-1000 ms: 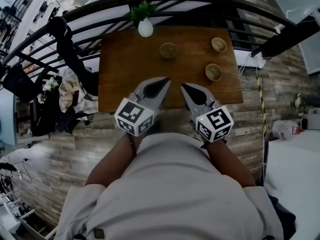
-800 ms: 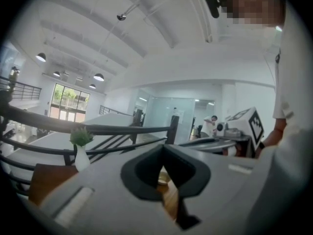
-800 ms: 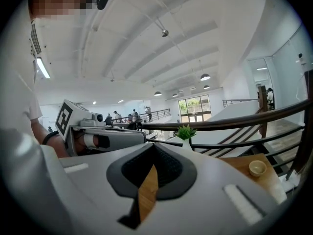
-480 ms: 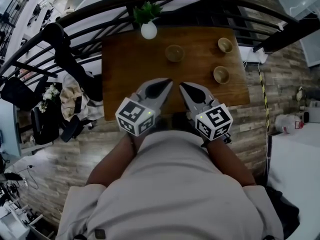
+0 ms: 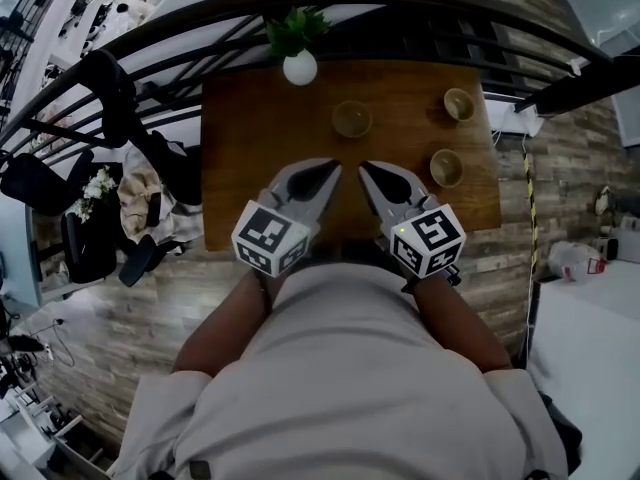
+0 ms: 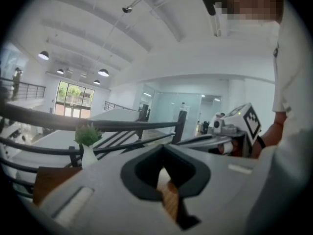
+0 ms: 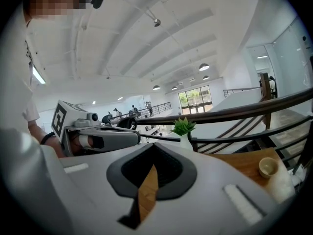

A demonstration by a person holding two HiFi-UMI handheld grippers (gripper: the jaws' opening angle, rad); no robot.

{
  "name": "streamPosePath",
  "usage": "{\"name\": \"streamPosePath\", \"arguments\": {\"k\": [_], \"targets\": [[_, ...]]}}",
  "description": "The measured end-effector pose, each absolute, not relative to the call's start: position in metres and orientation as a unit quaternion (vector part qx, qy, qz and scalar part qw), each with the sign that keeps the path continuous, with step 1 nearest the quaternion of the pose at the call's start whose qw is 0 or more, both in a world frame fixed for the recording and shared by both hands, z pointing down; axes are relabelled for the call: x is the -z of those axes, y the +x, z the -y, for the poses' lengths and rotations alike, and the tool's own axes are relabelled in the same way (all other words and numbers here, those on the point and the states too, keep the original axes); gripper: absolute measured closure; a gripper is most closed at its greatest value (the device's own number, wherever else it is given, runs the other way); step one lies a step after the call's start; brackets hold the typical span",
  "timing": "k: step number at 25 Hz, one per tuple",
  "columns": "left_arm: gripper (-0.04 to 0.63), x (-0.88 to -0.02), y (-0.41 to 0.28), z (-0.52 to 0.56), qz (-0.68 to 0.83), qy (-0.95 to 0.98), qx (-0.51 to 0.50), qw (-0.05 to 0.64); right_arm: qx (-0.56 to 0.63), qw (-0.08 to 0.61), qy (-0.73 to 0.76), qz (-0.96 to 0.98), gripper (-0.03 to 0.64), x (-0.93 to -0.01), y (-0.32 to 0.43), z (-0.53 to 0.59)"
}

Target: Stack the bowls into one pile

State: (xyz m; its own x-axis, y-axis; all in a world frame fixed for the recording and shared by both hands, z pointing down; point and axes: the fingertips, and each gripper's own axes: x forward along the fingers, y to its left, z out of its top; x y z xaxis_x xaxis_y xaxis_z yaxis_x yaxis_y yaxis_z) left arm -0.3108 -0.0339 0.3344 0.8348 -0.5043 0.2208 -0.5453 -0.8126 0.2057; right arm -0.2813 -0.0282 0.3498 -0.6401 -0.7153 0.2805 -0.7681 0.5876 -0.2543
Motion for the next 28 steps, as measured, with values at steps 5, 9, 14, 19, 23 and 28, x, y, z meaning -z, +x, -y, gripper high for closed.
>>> {"name": "streamPosePath", "arguments": {"k": [5,9,14,19,23,28], "targets": [[0.591,-0.351,-0.292,0.067,0.276,0.948,-0.087,0.133,-0.194,0.089,0.414,0.885,0.609,-0.371,-0.262,0.064],[0.591,-0.377,-0.289,0.094,0.291,0.939,-0.098,0.153,-0.208,0.1,0.407,0.884,0.607,-0.39,-0.252,0.088],[0.591,-0.4,-0.28,0.129,0.305,0.931,-0.108,0.169,-0.226,0.115,0.402,0.88,0.597,-0.414,-0.232,0.121],[0.591,-0.439,-0.279,0.157,0.322,0.918,-0.127,0.194,-0.262,0.133,0.395,0.87,0.577,-0.451,-0.215,0.149],[0.591,-0.471,-0.277,0.187,0.337,0.907,-0.141,0.208,-0.29,0.145,0.393,0.861,0.554,-0.488,-0.2,0.18],[0.591,-0.505,-0.27,0.21,0.342,0.898,-0.158,0.228,-0.336,0.154,0.397,0.84,0.535,-0.535,-0.185,0.203]]}}
